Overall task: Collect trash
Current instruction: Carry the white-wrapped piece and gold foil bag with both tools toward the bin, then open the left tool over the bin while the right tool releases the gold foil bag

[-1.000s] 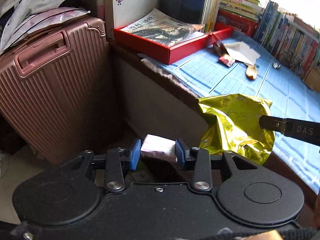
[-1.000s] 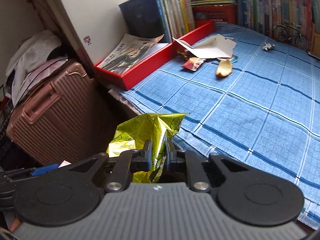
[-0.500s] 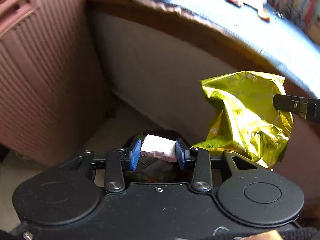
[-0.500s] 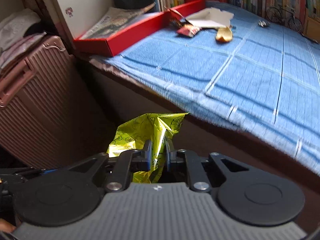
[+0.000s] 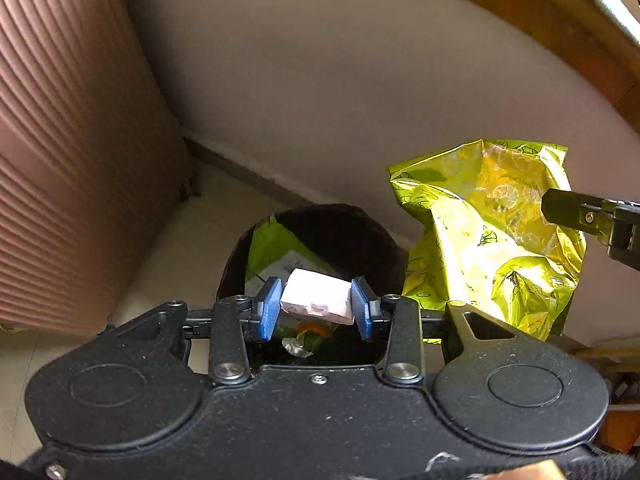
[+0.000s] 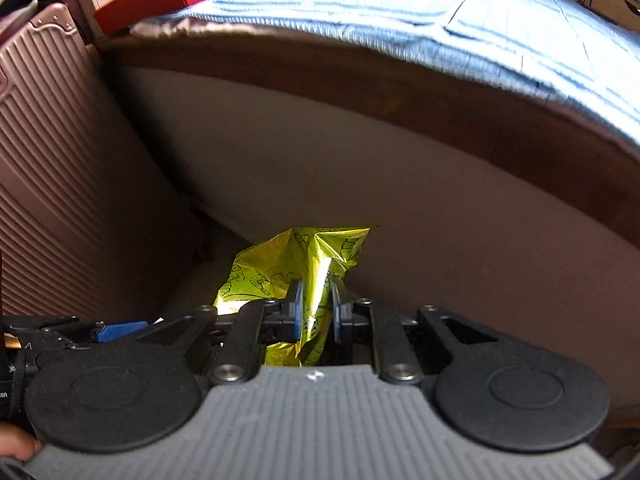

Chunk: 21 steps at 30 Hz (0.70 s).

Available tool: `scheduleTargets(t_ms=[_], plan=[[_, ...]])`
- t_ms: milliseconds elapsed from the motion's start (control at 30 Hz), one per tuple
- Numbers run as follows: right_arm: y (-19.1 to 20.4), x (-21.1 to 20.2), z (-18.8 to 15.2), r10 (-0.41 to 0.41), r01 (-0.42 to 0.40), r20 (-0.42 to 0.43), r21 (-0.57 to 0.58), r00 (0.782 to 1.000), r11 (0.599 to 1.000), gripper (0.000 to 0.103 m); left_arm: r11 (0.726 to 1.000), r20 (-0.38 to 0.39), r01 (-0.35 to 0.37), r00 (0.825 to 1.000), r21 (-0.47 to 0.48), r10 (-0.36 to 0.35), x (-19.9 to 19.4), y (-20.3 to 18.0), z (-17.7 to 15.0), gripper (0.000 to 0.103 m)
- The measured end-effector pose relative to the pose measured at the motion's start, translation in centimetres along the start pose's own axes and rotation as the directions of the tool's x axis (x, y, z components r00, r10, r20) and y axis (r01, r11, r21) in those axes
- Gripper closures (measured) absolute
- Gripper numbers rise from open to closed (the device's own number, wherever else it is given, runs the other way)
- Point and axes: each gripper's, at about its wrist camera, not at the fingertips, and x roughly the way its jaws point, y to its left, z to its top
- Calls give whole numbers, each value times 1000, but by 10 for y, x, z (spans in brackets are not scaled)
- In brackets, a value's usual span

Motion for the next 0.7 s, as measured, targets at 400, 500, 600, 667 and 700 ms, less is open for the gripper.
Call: scheduleTargets(t_ms=[400, 500, 600, 667, 700], plan=[[10, 31, -13, -14, 15, -49, 19, 999, 1000, 85, 999, -37, -8, 999, 32, 9, 19, 2, -4, 56], [12, 34, -14, -14, 16, -56, 22, 998, 1000, 84, 998, -32, -17, 999, 58, 19, 18, 1, -5, 49], [14, 40, -9, -15, 17, -63, 25, 998, 1000, 84, 996, -25, -27, 999, 79, 30, 17, 0, -5, 45], [15, 42, -8, -15, 17, -68, 27, 998, 1000, 84, 996, -28, -29, 999, 86, 32, 14, 0, -4, 44], [16, 44, -8, -16, 18, -70, 28, 997, 999, 83, 996, -30, -30, 999, 87, 32, 12, 0, -4, 44]])
